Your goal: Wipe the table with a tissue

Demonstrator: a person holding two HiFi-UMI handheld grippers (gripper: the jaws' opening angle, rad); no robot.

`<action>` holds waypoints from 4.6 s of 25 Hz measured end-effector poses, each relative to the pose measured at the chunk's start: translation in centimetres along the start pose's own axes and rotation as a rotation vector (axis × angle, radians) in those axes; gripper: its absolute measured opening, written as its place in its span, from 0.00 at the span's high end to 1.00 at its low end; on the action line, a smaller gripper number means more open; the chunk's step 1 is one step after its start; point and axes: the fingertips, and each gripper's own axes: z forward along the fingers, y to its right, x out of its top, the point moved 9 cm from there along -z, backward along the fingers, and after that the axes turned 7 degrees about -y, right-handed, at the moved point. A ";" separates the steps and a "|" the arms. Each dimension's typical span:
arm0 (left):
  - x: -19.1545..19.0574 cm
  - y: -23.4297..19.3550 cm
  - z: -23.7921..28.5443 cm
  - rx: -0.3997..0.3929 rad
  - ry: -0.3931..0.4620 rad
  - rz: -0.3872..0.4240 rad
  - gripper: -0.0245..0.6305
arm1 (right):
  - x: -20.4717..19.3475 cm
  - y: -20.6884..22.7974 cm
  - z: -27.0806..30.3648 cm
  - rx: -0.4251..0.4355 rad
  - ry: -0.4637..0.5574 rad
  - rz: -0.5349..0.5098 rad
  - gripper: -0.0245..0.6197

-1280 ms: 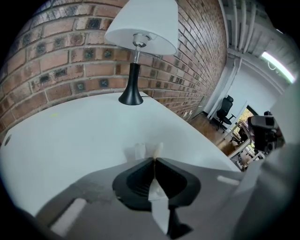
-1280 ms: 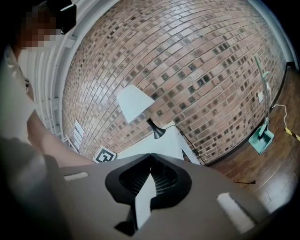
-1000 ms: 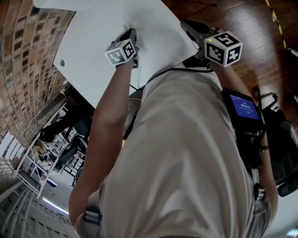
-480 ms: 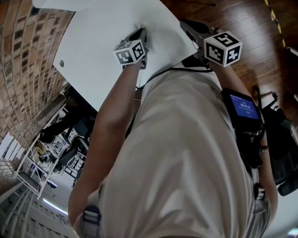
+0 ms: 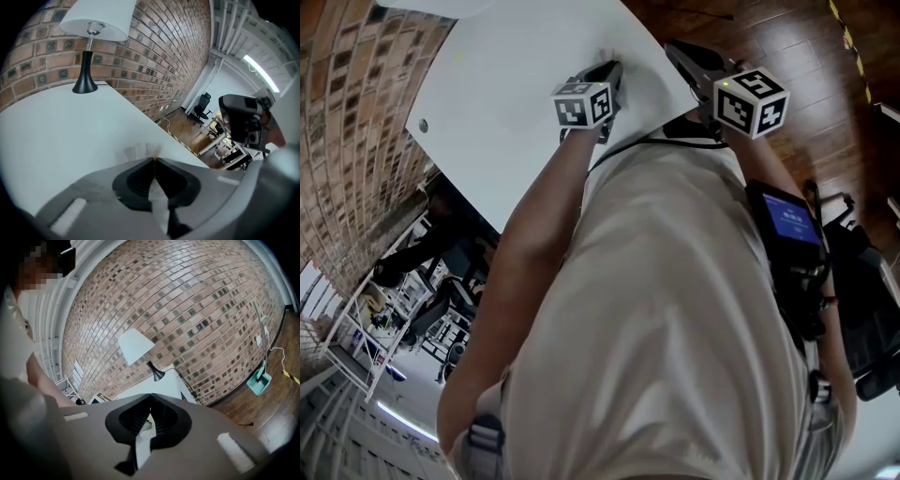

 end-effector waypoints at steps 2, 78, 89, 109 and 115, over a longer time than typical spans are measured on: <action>0.1 0.1 0.1 -0.015 -0.014 0.032 0.93 | 0.2 0.0 -0.2 -0.001 0.001 -0.007 0.95; -6.6 4.0 -8.0 -0.029 0.333 -0.057 0.93 | -0.8 -4.5 2.5 0.183 -0.155 -0.184 0.95; -17.3 5.0 -19.0 0.204 0.667 -0.292 0.93 | -3.6 -14.8 4.1 0.457 -0.266 -0.464 0.95; -25.0 6.5 -26.8 0.307 0.803 -0.294 0.93 | -9.0 -25.5 3.3 0.557 -0.322 -0.607 0.95; -24.0 7.2 -27.1 0.278 0.819 -0.257 0.93 | -8.8 -25.7 2.7 0.573 -0.300 -0.594 0.95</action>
